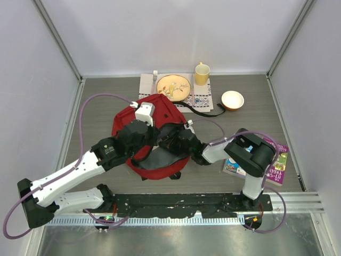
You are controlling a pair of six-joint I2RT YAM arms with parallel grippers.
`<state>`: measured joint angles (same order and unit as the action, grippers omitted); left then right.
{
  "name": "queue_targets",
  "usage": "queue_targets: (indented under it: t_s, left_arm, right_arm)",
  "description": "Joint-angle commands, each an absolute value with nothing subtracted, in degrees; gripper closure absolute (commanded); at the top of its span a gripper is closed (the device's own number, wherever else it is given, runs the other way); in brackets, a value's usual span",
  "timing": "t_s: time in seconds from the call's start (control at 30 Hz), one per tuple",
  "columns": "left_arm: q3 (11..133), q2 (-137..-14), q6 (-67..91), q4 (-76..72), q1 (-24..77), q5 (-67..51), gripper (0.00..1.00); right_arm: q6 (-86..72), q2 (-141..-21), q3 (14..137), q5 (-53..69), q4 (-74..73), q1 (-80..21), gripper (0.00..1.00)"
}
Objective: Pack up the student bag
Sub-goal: Place the book in the student bag, then pick up the book from the center of the board.
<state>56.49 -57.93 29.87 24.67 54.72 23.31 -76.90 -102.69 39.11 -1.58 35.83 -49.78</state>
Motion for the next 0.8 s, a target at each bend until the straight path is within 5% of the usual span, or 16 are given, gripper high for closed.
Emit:
queue_targets:
  t_s: [0.0, 0.07, 0.3, 0.4, 0.47, 0.57, 0.77]
  left_arm:
    - [56.95, -57.92, 30.85, 21.36, 54.4, 22.94, 1.0]
    - [56.95, -58.09, 30.94, 21.88, 54.23, 22.94, 1.0]
    - [55.46, -57.57, 32.69, 24.43, 54.14, 26.1, 1.0]
    - [53.88, -56.08, 34.1, 25.13, 53.88, 26.72, 0.99]
    - [53.79, -55.64, 34.89, 27.06, 53.88, 24.18, 0.85]
    - [52.56, -54.85, 36.29, 27.95, 53.88, 19.71, 0.44]
    - [51.06, -52.56, 38.93, 22.86, 54.23, 14.95, 0.2]
  right_arm:
    - [-76.47, -104.59, 43.07, 2.37, 45.96, -50.36, 0.97]
    - [-74.02, -103.19, 42.72, 2.72, 44.31, -50.36, 0.93]
    - [-63.39, -82.21, 32.44, -7.0, 25.37, -50.36, 0.52]
    - [-59.96, -69.47, 29.45, -10.7, 11.29, -50.36, 0.46]
    - [-59.33, -60.5, 27.95, -13.08, 1.12, -50.27, 0.44]
    - [-60.37, -47.93, 26.11, -19.05, -10.32, -50.36, 0.33]
    - [-67.67, -33.94, 29.7, -38.83, -35.11, -48.43, 0.13]
